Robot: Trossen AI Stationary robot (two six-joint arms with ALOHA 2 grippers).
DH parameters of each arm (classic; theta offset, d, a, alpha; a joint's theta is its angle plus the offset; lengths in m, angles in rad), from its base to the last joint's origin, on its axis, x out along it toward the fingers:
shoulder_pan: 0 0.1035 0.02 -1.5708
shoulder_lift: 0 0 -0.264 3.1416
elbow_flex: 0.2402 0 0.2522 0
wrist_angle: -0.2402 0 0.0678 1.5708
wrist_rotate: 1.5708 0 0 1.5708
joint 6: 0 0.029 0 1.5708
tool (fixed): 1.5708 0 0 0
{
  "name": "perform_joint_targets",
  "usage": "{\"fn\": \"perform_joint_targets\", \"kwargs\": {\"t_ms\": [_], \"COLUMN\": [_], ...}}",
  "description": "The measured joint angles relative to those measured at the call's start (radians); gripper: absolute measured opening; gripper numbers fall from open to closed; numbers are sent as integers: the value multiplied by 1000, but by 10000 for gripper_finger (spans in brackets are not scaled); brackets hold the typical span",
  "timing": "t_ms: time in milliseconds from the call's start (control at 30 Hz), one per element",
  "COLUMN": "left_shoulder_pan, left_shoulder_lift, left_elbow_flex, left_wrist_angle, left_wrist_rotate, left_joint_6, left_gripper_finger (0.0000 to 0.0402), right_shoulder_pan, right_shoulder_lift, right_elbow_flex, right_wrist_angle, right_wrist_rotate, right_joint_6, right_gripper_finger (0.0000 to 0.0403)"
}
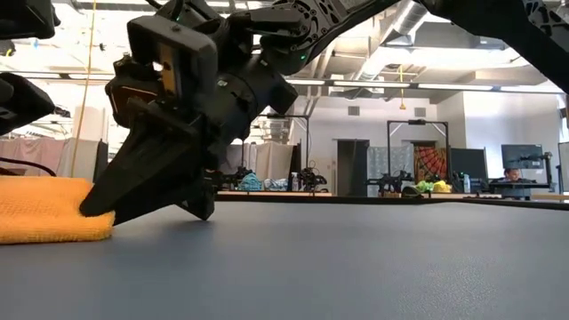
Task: Roll towel
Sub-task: Roll the orange microfiber towel
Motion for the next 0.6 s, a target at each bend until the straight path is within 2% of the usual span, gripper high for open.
{"fn": "perform_joint_targets", "kwargs": {"t_ms": [333,600], "left_shoulder_pan": [0,-9], "left_shoulder_lift": [0,0], "left_elbow_flex": [0,0], "left_wrist_angle": [1,1], "left_wrist_rotate": [7,14], "left_joint_6": [-2,-10], "left_gripper_finger": [0,0], "right_shoulder_pan": [-5,-34], "right_shoulder_lift": [-41,-71], "right_elbow_flex": [-1,2], "right_wrist_angle": [-19,-148], "right_wrist_rotate": [-13,3], "right_joint_6": [-75,-133], "right_gripper_finger": [93,93]}}
